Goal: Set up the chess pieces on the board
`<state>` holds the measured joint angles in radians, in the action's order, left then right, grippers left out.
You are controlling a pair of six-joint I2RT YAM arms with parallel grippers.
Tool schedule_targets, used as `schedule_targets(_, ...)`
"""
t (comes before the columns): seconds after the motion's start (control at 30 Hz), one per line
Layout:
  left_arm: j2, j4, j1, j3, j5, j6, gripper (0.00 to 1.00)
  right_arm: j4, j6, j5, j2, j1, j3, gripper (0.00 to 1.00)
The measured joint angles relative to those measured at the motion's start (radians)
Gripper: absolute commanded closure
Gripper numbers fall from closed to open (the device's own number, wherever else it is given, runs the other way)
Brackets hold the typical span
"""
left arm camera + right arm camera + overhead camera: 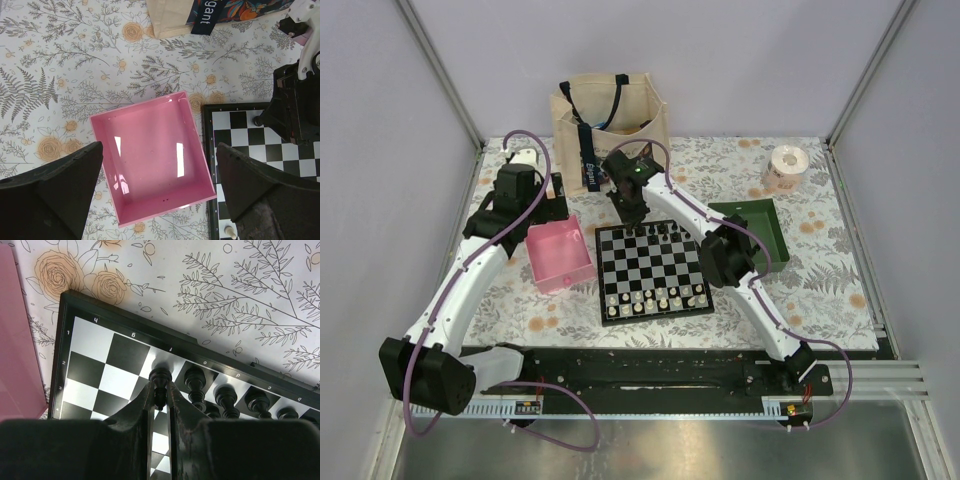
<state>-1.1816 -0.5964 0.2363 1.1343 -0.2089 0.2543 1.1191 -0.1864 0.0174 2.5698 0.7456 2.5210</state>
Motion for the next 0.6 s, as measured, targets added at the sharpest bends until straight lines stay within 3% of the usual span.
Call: schedule_targets(0.6,-0.004,0.0,0.0,0.0,0.003,0.0,0.01,-0.008,0.0,0.013,0.002,0.0,0.005,0.93)
